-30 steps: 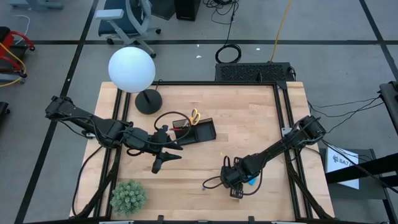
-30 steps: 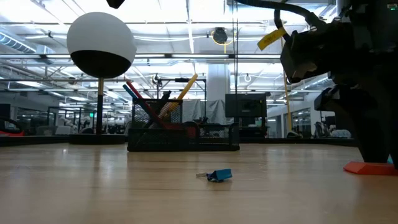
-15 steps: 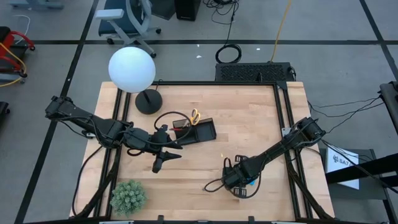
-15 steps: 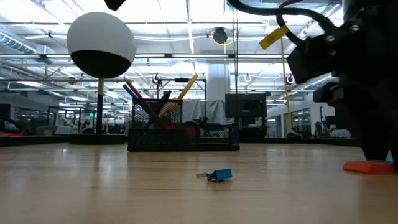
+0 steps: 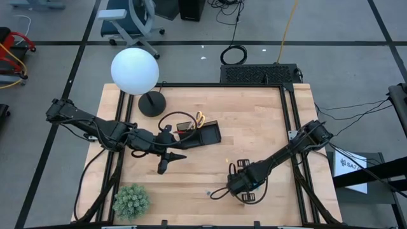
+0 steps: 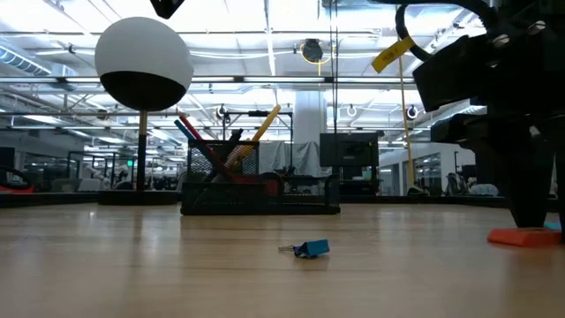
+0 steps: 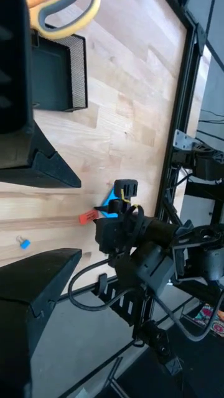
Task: Pick and place office supplies into organizer
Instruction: Put the orange eraser into the black organizer
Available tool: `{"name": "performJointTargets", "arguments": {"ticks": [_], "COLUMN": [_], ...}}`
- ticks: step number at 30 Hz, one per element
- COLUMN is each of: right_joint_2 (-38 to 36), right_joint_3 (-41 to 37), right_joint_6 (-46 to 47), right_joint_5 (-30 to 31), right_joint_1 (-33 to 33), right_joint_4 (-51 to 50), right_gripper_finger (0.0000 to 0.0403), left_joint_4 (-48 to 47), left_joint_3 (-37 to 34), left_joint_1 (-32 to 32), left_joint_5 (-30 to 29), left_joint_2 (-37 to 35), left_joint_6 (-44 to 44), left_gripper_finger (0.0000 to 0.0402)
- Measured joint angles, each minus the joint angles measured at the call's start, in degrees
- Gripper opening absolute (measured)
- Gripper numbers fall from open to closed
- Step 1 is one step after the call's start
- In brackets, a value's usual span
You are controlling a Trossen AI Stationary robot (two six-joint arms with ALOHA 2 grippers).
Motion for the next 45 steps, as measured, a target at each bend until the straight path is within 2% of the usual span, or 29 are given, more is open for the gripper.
{"name": "performJointTargets", "arguments": {"ticks": [13,29,45], "right_joint_2": [-0.3,-3.1,-3.1], "right_joint_3": [0.0,0.0,0.0], "right_joint_6": [-7.5,-10.2,-12.4], "right_joint_5": [-2.8,-1.3,-2.9], "right_joint_1": [-2.2,-2.3,-2.4], "right_joint_4": [2.6,4.4,8.4], "right_gripper_finger": [0.0126,0.0125,0.0123], "left_joint_4": [0.0,0.0,0.0], "left_joint_3": [0.0,0.0,0.0], "left_joint_1": [0.0,0.0,0.0], "left_joint_5": [0.0,0.0,-0.7], "left_joint_2": [0.0,0.0,0.0], "left_joint_6": [-1.5,-1.3,-1.7], "left_gripper_finger": [0.0161,0.0161,0.0161]}}
